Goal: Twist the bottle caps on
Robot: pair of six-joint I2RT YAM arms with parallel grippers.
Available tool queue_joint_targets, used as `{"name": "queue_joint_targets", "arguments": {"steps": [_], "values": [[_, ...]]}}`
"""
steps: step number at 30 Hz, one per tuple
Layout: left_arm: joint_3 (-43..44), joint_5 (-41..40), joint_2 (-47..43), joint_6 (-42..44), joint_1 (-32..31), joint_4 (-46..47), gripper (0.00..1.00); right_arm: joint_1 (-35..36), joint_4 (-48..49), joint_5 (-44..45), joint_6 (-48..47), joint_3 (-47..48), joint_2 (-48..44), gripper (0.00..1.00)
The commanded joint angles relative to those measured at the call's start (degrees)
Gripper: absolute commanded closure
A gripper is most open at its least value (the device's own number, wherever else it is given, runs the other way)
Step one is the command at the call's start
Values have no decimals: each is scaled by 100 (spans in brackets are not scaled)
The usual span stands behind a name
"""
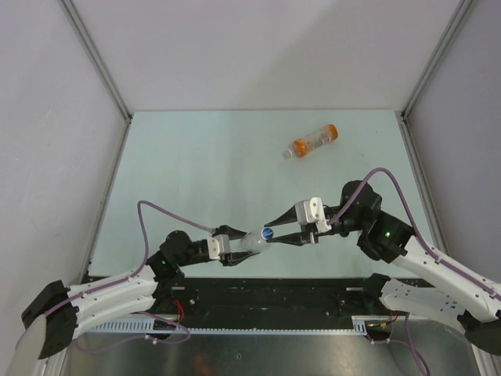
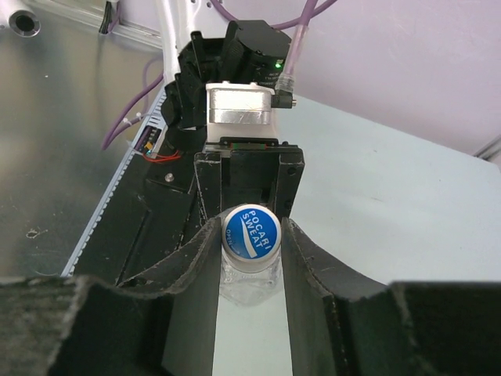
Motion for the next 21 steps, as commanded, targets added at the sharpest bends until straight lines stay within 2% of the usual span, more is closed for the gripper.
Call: {"name": "queue_joint_targets", "arguments": {"steps": [1, 9, 14, 21], "values": [[160, -238, -197, -19, 35, 262, 100, 88, -71, 398, 424, 25, 47, 73], [427, -2002, -369, 299, 36, 266, 100, 328, -15, 2401, 2282, 29, 405, 88], [835, -3215, 85, 430, 39, 346, 100, 744, 303, 4617, 3494, 24, 784, 98], [1319, -4017, 853, 534, 34, 600, 100, 1456, 867, 7287, 4781, 61, 1505, 100]]}}
